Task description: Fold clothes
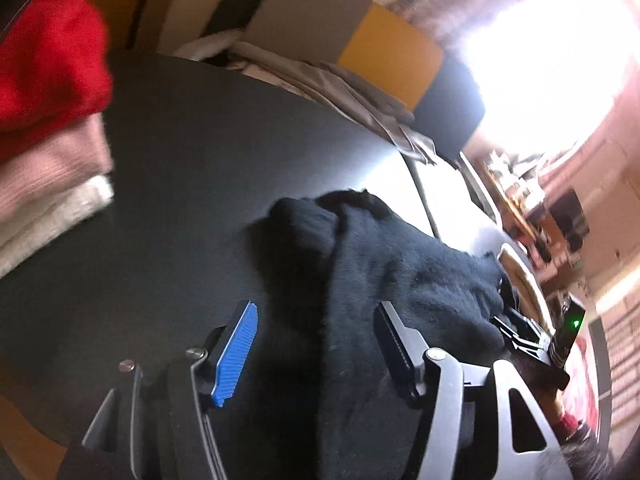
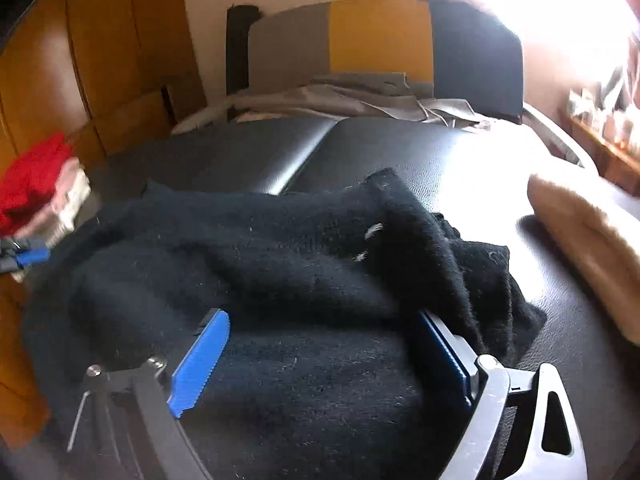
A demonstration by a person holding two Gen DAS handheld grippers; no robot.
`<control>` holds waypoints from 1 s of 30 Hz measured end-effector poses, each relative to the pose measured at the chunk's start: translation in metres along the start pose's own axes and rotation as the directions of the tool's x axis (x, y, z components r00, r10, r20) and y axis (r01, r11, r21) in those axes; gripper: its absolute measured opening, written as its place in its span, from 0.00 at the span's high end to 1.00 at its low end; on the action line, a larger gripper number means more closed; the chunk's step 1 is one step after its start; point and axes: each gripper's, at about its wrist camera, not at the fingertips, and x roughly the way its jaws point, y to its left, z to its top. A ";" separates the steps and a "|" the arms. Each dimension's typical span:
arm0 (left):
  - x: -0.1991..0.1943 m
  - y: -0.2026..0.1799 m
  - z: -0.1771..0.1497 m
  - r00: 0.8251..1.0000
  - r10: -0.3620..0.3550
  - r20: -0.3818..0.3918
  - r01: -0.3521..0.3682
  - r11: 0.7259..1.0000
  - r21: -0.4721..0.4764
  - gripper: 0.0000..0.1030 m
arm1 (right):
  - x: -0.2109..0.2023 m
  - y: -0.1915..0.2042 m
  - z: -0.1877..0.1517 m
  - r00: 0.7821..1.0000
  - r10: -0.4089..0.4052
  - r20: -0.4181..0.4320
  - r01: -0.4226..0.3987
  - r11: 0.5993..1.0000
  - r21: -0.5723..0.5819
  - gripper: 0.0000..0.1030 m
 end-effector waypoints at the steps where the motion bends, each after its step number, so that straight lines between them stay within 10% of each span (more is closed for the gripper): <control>1: 0.004 -0.003 0.002 1.000 -0.013 -0.018 0.013 1.000 0.008 0.40 | 0.001 0.001 0.001 1.000 -0.003 -0.002 0.003 1.000 -0.006 0.04; 10: 0.051 0.012 0.011 0.987 -0.119 -0.107 0.103 0.984 -0.143 0.43 | -0.006 0.000 -0.009 1.000 0.017 0.018 -0.017 1.000 -0.005 0.01; 14: 0.064 0.015 0.014 0.975 -0.169 -0.144 0.139 0.971 -0.195 0.83 | -0.010 0.001 -0.015 0.999 0.034 0.025 -0.034 0.999 0.002 0.00; 21: 0.065 0.021 0.048 0.973 -0.207 -0.099 0.179 0.955 -0.236 0.87 | -0.015 -0.001 -0.012 0.996 0.085 -0.016 -0.085 0.996 0.011 0.00; 25: 0.049 0.021 0.082 0.979 -0.196 -0.051 0.182 0.961 -0.207 0.87 | -0.027 -0.004 0.004 0.940 0.315 -0.129 -0.317 0.948 0.005 0.01; 30: 0.031 0.004 0.101 0.977 -0.198 -0.075 0.186 0.971 -0.151 0.87 | -0.025 0.010 0.009 0.885 0.369 -0.282 -0.416 0.901 -0.126 0.02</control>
